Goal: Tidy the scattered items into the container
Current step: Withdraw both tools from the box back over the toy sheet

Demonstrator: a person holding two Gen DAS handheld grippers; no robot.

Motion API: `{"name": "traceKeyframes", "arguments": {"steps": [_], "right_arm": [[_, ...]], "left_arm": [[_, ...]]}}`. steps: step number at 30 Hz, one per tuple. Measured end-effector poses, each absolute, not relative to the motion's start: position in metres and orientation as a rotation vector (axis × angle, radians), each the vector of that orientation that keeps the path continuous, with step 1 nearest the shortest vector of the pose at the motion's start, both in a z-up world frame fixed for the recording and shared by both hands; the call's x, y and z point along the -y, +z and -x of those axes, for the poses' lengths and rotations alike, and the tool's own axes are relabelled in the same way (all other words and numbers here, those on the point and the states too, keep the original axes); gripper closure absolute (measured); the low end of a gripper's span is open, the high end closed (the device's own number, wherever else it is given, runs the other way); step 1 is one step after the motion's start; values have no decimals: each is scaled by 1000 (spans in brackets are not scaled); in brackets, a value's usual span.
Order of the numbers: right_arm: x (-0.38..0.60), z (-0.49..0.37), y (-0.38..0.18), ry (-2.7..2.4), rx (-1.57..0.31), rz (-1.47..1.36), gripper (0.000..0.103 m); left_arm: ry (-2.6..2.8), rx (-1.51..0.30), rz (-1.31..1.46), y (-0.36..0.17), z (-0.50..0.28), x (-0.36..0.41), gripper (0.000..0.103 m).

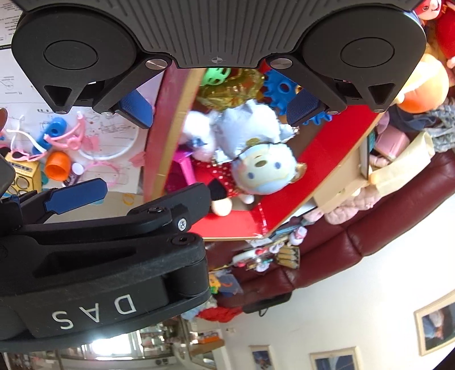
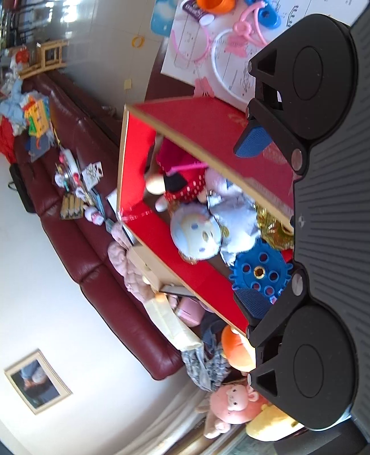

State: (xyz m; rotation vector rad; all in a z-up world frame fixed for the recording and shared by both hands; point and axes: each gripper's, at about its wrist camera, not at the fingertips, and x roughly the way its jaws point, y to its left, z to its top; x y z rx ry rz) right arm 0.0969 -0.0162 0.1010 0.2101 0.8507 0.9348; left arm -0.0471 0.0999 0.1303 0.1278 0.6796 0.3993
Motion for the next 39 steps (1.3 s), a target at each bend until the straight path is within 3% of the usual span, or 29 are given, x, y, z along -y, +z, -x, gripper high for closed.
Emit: {"name": "traceKeyframes", "arguments": {"steps": [16,30,39], "right_arm": [[123,-127,64,723,-877,-370,4],[245,-158,-27,404,-947,-390,4],[291,-182,-75,252,-1026,-411,17]], "left_arm": [[251,-757,-234,98,7,-13,0],[97,-891,-261,37,-39,31,0],[7,-972,-201,-5,-98,58,0]]}}
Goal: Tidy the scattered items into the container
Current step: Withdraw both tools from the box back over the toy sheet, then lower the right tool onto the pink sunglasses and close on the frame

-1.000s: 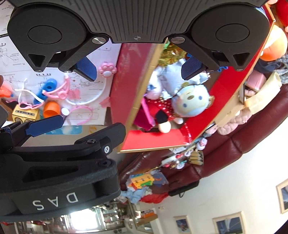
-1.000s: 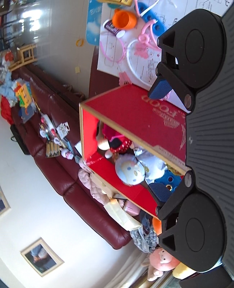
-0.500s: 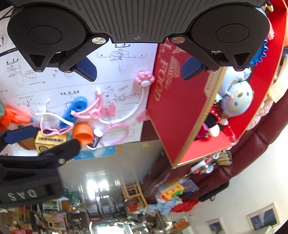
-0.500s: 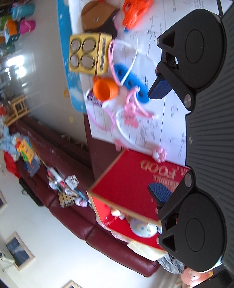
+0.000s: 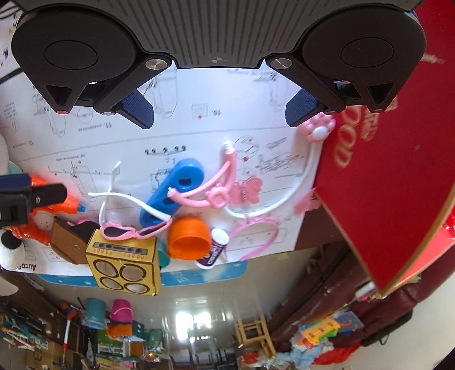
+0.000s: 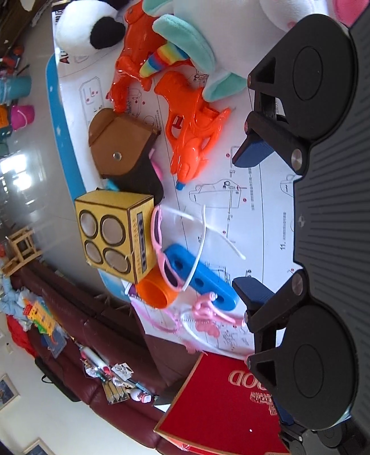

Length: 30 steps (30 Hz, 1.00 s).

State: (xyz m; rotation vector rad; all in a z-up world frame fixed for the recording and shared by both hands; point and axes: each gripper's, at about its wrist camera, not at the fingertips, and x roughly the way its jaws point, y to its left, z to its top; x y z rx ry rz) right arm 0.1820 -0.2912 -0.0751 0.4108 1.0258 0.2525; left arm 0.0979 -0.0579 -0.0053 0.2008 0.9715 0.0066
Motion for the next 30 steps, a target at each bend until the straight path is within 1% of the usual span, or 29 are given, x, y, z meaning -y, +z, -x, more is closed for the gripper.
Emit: {"name": "traceKeyframes", "arguments": {"steps": [3,11,14,16,19,20,21,24,25,26,30], "right_arm": [[291,-192,-82,257,-1032,-403,22],[280,-231,-95,251,-1016,-387,22],[276,-247,-101,250,-1009,-374,22],[273,-254,-104,264,-1009,-362,24],[265,-261,-109,290,-1001,-296,34],[263,-262,-111,298,-1003,-274,39],[262,-263,-114,306,-1004,-265,43],[263,-266,-121,307,-1002,-258,49],[264,-266,-123,306,-999,-254,50],[266,-267,-125,309,-996,-252,51],[270,-268,-127,325,-973,-258,52]], "left_arm": [[13,-969,-202,-11,-120,63,2],[12,-946,-234,-20,-179,75,5],[-9,-942,-252,-27,-197,82,10],[-35,-936,-258,-30,-205,86,12],[-61,-908,-299,-37,-212,94,16],[-71,-903,-309,-39,-214,97,16],[-82,-901,-312,-41,-215,98,17],[-117,-909,-292,-48,-221,101,19],[-121,-911,-277,-51,-224,101,20],[-119,-914,-257,-53,-226,101,23],[-112,-936,-172,-63,-236,99,31]]}}
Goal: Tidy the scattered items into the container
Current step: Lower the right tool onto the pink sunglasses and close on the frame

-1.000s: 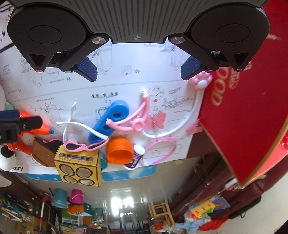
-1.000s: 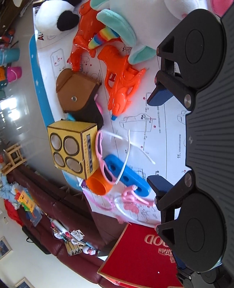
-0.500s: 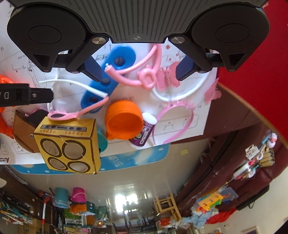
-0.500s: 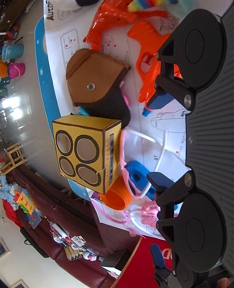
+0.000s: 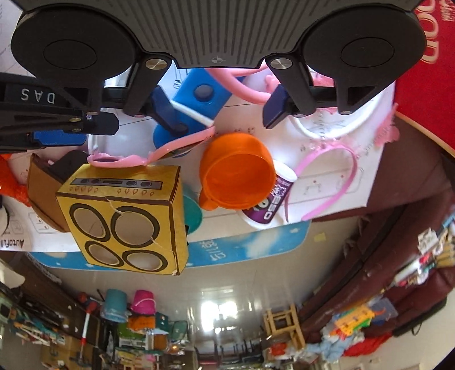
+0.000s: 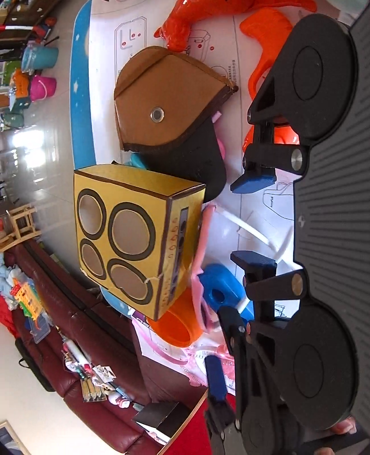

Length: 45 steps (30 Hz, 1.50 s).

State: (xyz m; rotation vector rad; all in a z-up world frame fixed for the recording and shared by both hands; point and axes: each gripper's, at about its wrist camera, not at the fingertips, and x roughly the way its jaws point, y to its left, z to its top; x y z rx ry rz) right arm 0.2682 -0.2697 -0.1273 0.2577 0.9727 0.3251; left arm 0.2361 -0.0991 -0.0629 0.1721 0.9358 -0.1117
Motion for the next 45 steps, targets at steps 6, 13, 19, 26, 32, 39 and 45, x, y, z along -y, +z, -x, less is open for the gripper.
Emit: {"name": "traceKeyframes", "arguments": {"steps": [6,13,19,26,32,39,45], "right_arm": [[264,-265,-127,329,-957,-209,62],[256,-251,-125,357,-1003,-183,76],[266,-209,-121,384,-1063,-212,75],[284,-147,-115,414,-1148,-256,64],[298,-110,-104,388,-1146,-273,60],[303,-98,-100,345,-1119,-266,44],[305,-100,-110,315,-1131,-324,45]], "left_arm": [[-188,-917,-165,-67,-236,100,83],[-274,-907,-297,-71,-201,111,84],[-343,-931,-352,-68,-159,115,83],[-483,-952,-400,-64,-95,122,78],[-491,-953,-418,-64,-53,120,56],[-354,-1012,-197,-46,-50,97,43],[-277,-1136,-38,-58,-44,102,43]]}}
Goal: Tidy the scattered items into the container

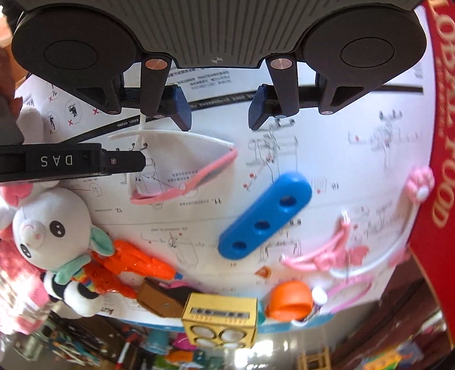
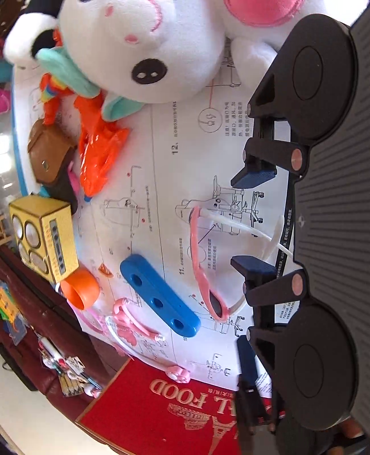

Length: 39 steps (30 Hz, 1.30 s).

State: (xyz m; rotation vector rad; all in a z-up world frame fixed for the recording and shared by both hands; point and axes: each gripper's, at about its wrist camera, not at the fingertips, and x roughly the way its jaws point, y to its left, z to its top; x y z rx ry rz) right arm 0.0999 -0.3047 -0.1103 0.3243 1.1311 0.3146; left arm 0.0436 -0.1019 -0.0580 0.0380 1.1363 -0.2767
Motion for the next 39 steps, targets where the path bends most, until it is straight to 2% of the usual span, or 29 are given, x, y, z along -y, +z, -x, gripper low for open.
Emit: {"name": "traceKeyframes", "arguments": {"steps": [3,10,12,14,20,22,27,31,39], "right_arm": [[310,-102,-113,298,-1127,-353,54],[306,-103,-114,313,-1117,-326,55],[305,-103,-114,320,-1113,-313,55],[304,-102,-115,327,-1104,-299,55],[297,-96,-115,347,-1062,-213,56],[294,-94,-115,353,-1050,-174,55],[285,-92,-114,363,-1046,-122,46],[282,-91,-114,348,-1055,-108,46],[286,-82,-111,307,-1102,-164,46]], "left_arm": [[-235,-1165,52,-64,-50,104,43],[-135,-1174,66,-73,-65,112,43],[-132,-1164,8,-75,-63,117,48],[-136,-1143,-105,-77,-59,125,63],[-178,-1094,-251,-77,-50,129,76],[-191,-1095,-254,-77,-50,126,77],[-206,-1130,-176,-77,-54,116,79],[-171,-1138,-160,-76,-55,108,83],[-98,-1177,-53,-75,-57,96,74]]}}
